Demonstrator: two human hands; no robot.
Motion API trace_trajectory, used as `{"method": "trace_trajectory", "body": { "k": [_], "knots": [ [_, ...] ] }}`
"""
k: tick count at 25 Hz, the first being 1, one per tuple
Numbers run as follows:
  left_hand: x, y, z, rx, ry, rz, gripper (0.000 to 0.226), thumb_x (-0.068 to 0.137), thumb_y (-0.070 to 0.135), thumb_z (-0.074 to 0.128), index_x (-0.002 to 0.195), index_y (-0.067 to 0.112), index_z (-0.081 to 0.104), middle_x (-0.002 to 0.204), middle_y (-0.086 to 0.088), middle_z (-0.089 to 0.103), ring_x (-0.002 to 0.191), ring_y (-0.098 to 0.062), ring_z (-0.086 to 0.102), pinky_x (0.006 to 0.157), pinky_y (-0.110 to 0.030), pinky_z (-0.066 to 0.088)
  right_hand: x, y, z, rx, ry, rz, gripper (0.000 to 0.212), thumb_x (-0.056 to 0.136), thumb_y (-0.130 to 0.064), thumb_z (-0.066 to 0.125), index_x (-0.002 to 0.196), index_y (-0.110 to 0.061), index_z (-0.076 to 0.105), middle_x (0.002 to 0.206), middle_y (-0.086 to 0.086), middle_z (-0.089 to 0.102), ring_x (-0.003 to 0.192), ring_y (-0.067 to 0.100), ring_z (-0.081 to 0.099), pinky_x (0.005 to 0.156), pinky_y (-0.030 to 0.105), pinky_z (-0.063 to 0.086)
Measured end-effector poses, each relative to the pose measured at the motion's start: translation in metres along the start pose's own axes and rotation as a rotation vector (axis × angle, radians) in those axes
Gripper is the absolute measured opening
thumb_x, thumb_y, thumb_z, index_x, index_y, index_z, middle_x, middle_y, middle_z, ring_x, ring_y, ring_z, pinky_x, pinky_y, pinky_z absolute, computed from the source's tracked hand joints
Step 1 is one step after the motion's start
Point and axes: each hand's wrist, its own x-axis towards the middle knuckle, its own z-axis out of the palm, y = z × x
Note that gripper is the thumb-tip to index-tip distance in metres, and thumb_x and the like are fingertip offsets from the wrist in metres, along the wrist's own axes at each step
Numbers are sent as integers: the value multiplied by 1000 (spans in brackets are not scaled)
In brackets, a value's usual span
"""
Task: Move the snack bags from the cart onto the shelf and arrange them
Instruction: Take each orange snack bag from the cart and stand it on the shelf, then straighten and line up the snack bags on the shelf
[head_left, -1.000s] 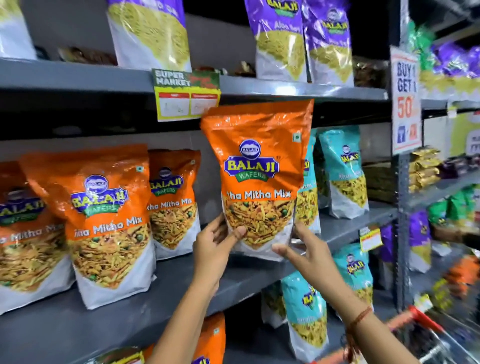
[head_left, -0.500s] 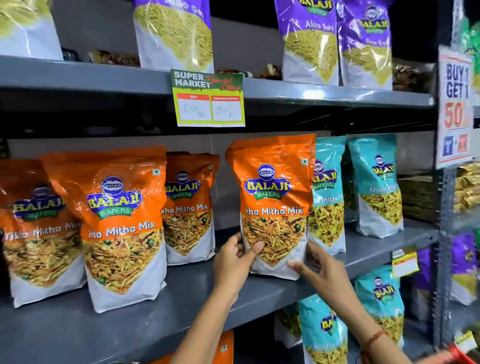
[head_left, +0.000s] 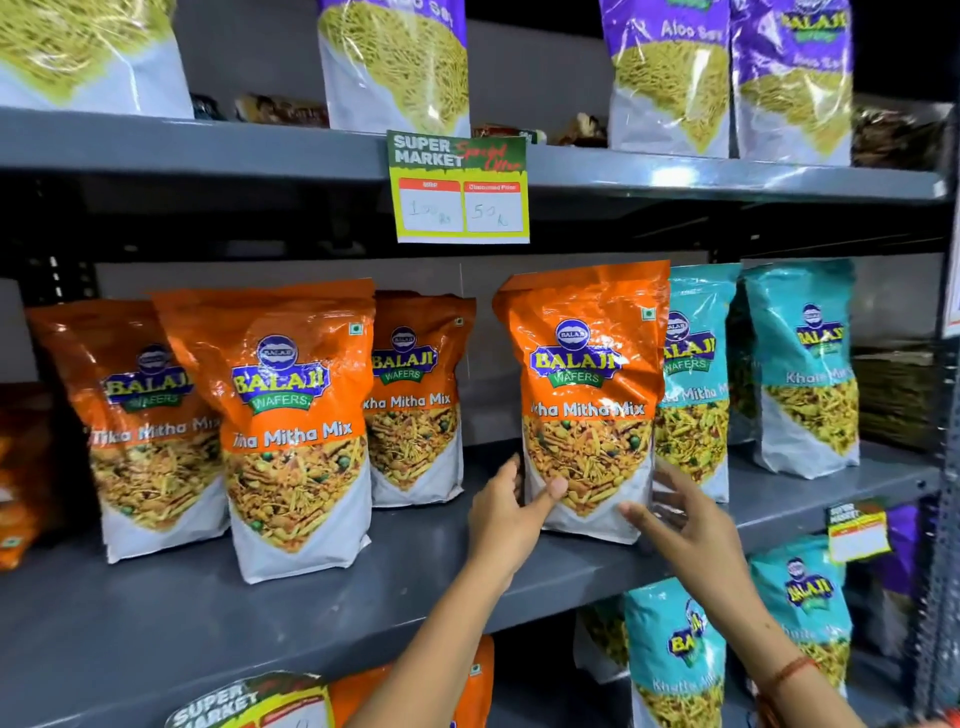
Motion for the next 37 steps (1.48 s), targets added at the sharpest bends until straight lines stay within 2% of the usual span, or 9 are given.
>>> {"method": "trace_trajectory", "body": {
  "k": [4,6,11,16,20,24,28,33,37],
  "knots": [
    [-27,25,-38,-7,224,116,76,78,46,73,143,19,44,145,-1,52,129,-12,52,80,3,41,3,-44,7,88,323,-113,64,76,-50,74,133,-32,53,111,-1,65,89,13,63,82,32,54],
    [-41,44,-77,-68,399,216,68,78,38,75,138,18,50,138,3,58,122,-8,56,72,9,39,7,-78,23,239,346,-188,57,77,-50,76,129,-39,54,108,-7,62,88,10,62,82,30,54],
    [-68,63,-215,-102,783,373,62,77,35,77,132,16,56,120,12,60,113,-5,62,87,-10,49,-13,-168,116,541,127,-226,56,74,-41,77,125,-41,55,118,-4,63,99,7,62,81,18,52],
    [-74,8,-331,-81,989,178,59,80,22,76,134,13,53,136,-5,58,123,-20,58,102,-34,47,-65,-227,250,502,-281,-263,54,81,-25,74,123,-47,49,126,-13,57,115,3,56,93,15,47],
    [-57,-48,-367,-207,930,-38,60,84,7,70,138,6,46,141,-20,51,126,-26,52,96,-29,42,-93,-239,350,483,-592,-82,62,84,2,63,124,-42,45,127,-9,55,120,11,51,105,27,42],
    [-43,-87,-372,-44,822,-297,50,94,25,56,141,13,44,144,-17,51,129,-32,51,107,-41,43,-84,-223,394,388,-471,161,36,85,0,58,111,-24,55,98,0,59,93,17,56,86,35,50],
    [-31,-98,-382,-13,704,-315,45,98,28,45,141,16,44,146,-14,49,131,-32,48,109,-41,41,-71,-212,411,376,-464,303,60,88,-5,59,143,-16,39,135,2,51,122,21,49,107,38,43],
    [-29,-95,-383,-49,624,-339,36,99,31,41,132,24,53,133,-11,59,119,-30,55,93,-32,44,-68,-208,418,365,-544,299,76,83,-7,67,148,-19,29,145,4,45,125,18,47,105,31,42],
    [-31,-93,-381,8,557,-325,38,100,33,40,135,25,51,136,-10,57,122,-30,54,102,-38,45,-68,-204,418,275,-534,327,80,79,-18,72,145,-20,29,140,2,40,124,16,45,101,25,39]
  ]
}}
